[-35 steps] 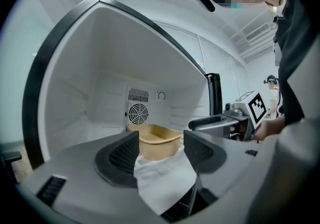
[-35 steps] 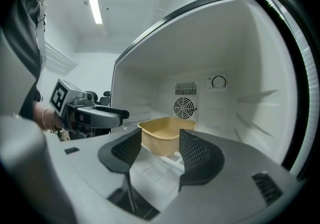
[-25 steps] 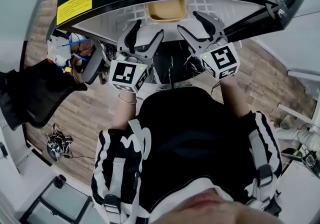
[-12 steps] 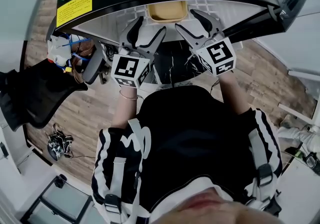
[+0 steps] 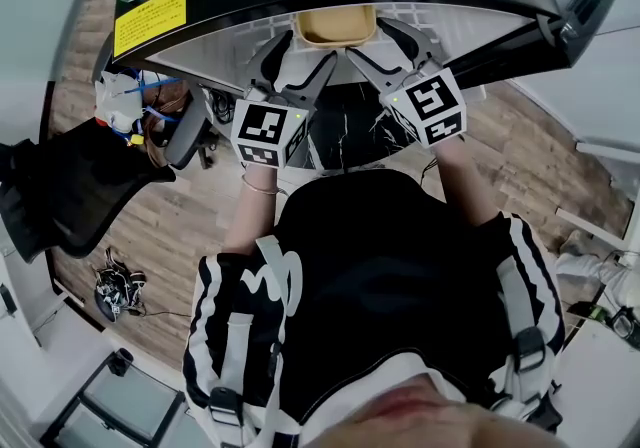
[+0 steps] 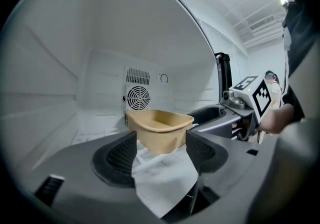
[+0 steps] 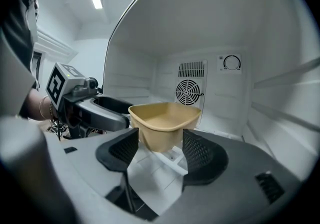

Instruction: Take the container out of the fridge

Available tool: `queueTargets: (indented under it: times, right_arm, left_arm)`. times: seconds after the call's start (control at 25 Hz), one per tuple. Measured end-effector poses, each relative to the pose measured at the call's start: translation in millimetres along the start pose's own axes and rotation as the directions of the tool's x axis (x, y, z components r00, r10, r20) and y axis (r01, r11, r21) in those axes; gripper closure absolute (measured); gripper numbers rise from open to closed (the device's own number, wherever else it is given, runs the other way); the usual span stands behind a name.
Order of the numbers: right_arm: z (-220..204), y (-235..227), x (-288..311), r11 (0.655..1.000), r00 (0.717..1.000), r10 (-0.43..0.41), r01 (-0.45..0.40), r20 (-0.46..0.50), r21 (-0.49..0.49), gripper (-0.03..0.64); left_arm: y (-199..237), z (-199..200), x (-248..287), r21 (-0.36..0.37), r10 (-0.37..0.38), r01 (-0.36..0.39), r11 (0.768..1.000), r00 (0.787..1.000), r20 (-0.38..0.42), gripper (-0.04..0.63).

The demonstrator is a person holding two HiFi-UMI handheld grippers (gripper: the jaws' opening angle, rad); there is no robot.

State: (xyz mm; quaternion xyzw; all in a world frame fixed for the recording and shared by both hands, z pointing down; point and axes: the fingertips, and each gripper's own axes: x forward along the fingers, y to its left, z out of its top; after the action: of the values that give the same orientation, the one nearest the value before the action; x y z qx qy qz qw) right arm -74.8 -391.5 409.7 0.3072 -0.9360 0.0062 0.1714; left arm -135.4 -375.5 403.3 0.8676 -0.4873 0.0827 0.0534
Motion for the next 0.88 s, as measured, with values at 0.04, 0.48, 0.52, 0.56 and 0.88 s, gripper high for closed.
queueTargets:
  times: [0.04, 0.48, 0.52, 0.56, 0.88]
  right_arm:
    - [-0.1, -0.3, 0.8, 1.0, 1.0, 0.0, 0.0, -0.002, 0.001, 0.354]
    - [-2.1, -0.7, 8.4, 1.0, 1.0, 0.023, -0.023, -0.013, 0.011, 0.354]
    - [-2.5, -0.7, 8.7, 1.0, 1.0, 0.025, -0.025, -0.011, 0.016, 0.356]
    - [-2.6, -0.6, 9.2, 1.0, 1.0, 0.025, -0.025, -0.009, 0.017, 0.356]
    - [-1.9, -1.3, 8.8, 1.0, 1.0, 0.006, -0.006, -0.011, 0.011, 0.356]
  left_arm:
    - [0.0, -0.2, 2.1, 0.004, 0.0, 0.0, 1.0, 1.0, -0.006, 0.301]
    - [-0.8, -7.8, 13.7, 0.052, 0.006, -0.002, 0.999, 0.998, -0.068, 0.301]
    - [0.0, -7.8, 13.8, 0.05, 0.009, -0.006, 0.999, 0.997, -0.072, 0.302]
    - [0.6, -6.2, 14.3, 0.048, 0.012, -0.008, 0.999, 0.998, -0.07, 0.302]
    - [0.0, -1.4, 15.7, 0.033, 0.019, -0.017, 0.999, 0.998, -0.063, 0.328]
